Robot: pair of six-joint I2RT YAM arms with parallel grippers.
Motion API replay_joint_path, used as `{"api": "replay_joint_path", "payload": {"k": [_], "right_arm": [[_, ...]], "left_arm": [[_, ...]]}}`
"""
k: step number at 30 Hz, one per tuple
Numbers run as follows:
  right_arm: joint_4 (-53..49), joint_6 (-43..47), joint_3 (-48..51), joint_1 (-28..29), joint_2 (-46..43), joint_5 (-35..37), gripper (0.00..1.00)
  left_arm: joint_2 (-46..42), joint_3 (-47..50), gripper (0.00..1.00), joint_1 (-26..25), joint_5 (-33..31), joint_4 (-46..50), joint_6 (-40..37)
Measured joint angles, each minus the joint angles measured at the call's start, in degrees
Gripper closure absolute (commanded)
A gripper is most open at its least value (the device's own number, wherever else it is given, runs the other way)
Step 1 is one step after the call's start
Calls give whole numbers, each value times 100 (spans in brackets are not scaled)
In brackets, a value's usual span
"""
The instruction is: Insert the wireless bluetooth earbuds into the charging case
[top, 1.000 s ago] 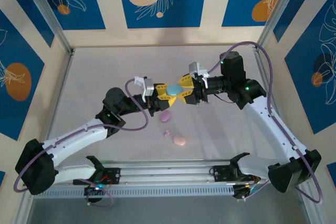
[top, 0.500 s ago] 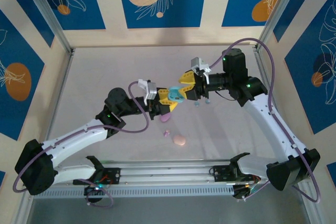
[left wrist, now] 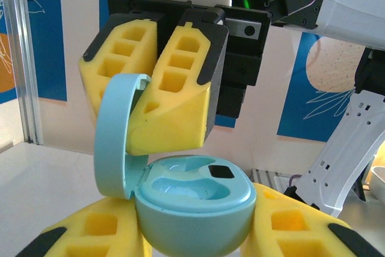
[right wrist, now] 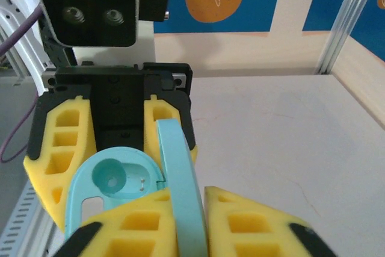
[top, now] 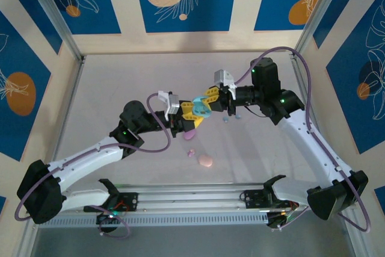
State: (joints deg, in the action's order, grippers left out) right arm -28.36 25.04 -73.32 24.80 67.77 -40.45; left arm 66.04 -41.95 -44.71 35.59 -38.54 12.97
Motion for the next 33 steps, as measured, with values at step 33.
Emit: {"api": "replay_joint_path", "payload": {"k": [33], "right_arm": [[7,203,4,210,-59,264,100]], "left_arm": [[192,-249,38,-59,-7,313,-118]]}}
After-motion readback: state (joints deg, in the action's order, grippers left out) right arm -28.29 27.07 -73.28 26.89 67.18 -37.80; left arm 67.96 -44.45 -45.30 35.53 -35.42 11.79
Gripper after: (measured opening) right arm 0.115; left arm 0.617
